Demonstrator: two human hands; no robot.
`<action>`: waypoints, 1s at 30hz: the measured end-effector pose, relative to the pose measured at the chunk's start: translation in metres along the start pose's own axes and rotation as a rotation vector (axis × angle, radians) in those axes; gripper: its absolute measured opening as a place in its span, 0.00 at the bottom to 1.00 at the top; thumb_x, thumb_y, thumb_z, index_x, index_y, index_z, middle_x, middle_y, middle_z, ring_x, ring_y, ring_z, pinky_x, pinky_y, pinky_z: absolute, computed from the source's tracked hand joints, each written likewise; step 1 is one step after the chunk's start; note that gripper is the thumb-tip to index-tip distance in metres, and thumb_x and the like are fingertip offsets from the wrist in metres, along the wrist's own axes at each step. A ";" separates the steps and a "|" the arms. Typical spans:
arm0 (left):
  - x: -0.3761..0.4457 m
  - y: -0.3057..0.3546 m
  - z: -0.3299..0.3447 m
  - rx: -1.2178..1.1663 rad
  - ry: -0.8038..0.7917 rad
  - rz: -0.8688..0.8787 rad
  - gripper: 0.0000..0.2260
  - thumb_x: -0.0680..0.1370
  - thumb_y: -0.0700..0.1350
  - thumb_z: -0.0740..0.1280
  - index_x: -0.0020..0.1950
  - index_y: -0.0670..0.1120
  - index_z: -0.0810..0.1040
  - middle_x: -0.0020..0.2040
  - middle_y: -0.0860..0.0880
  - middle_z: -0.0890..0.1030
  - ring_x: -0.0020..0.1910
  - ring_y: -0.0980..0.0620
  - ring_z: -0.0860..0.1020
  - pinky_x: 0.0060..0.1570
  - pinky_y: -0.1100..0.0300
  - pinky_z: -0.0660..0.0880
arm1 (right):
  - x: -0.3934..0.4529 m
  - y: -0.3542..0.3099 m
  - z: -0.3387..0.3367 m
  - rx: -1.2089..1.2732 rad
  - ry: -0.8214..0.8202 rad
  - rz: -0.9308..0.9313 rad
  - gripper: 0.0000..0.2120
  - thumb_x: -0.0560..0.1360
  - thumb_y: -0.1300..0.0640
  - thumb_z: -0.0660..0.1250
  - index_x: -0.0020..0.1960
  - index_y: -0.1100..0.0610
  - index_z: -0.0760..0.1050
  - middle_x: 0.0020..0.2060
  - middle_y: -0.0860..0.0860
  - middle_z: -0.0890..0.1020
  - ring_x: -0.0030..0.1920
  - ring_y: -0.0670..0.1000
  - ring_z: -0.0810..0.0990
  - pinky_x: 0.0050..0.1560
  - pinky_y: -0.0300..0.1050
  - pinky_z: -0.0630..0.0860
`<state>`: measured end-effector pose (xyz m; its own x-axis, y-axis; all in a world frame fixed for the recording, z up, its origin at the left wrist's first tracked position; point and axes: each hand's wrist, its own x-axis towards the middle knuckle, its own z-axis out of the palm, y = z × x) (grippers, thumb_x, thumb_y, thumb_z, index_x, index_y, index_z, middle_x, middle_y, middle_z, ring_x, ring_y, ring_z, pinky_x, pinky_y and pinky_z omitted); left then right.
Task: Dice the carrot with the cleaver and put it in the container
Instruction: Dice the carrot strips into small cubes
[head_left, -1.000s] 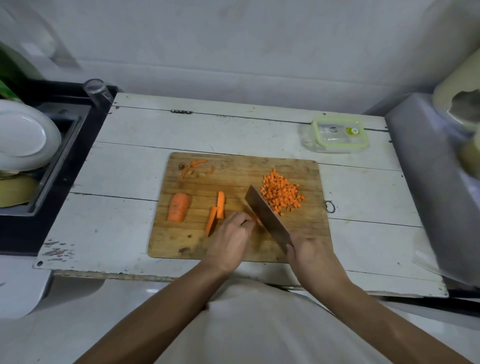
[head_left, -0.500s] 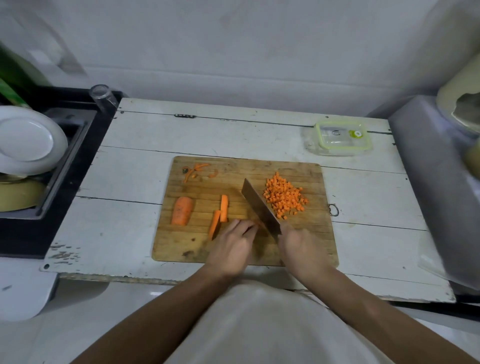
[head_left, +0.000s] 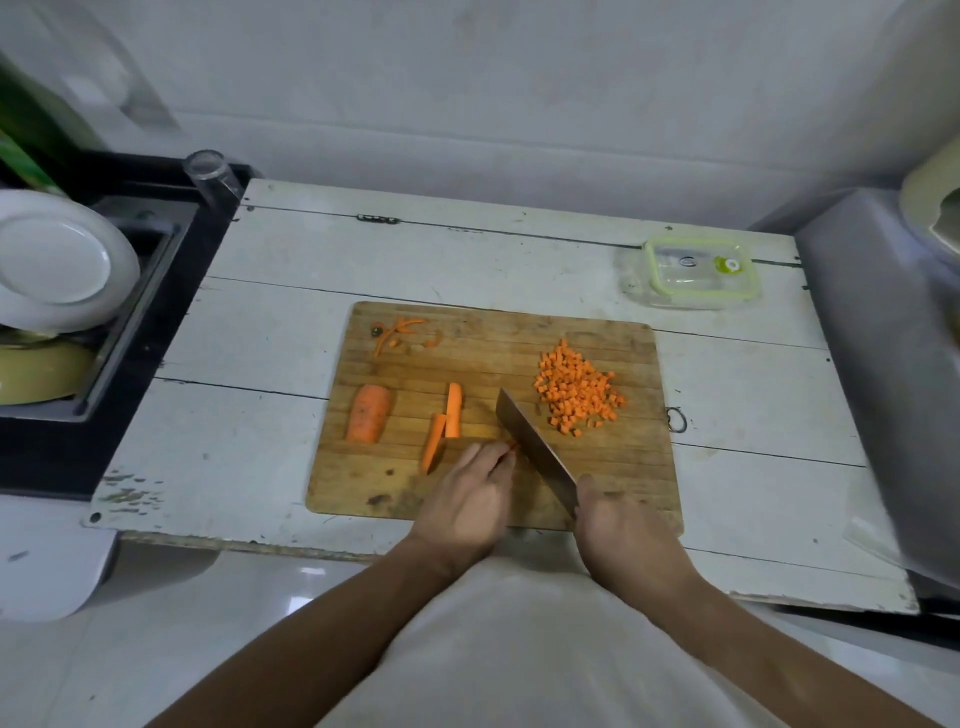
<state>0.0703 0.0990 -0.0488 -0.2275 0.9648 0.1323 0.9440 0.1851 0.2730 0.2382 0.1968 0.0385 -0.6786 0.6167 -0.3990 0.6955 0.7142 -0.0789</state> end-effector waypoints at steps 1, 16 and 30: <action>-0.001 -0.001 0.004 -0.036 0.014 0.000 0.21 0.76 0.44 0.63 0.68 0.42 0.80 0.69 0.43 0.77 0.70 0.41 0.71 0.72 0.39 0.66 | 0.004 -0.003 -0.001 -0.014 0.008 -0.011 0.08 0.79 0.62 0.60 0.57 0.54 0.69 0.43 0.54 0.82 0.41 0.57 0.83 0.36 0.50 0.75; -0.008 0.001 0.003 -0.109 0.020 -0.060 0.23 0.79 0.50 0.59 0.69 0.43 0.79 0.67 0.51 0.79 0.64 0.51 0.74 0.65 0.50 0.74 | -0.012 0.003 -0.001 0.058 -0.027 0.024 0.09 0.79 0.60 0.61 0.58 0.53 0.66 0.45 0.54 0.82 0.43 0.57 0.81 0.41 0.50 0.77; -0.010 0.001 -0.004 -0.144 -0.052 -0.069 0.25 0.78 0.51 0.57 0.72 0.42 0.77 0.70 0.49 0.76 0.68 0.50 0.71 0.62 0.49 0.76 | 0.009 -0.010 -0.012 0.250 0.122 0.008 0.09 0.83 0.54 0.58 0.59 0.57 0.72 0.42 0.58 0.83 0.42 0.61 0.81 0.35 0.50 0.72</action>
<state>0.0722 0.0889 -0.0465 -0.2739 0.9599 0.0600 0.8820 0.2259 0.4136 0.2228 0.1993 0.0464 -0.6860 0.6681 -0.2883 0.7271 0.6148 -0.3055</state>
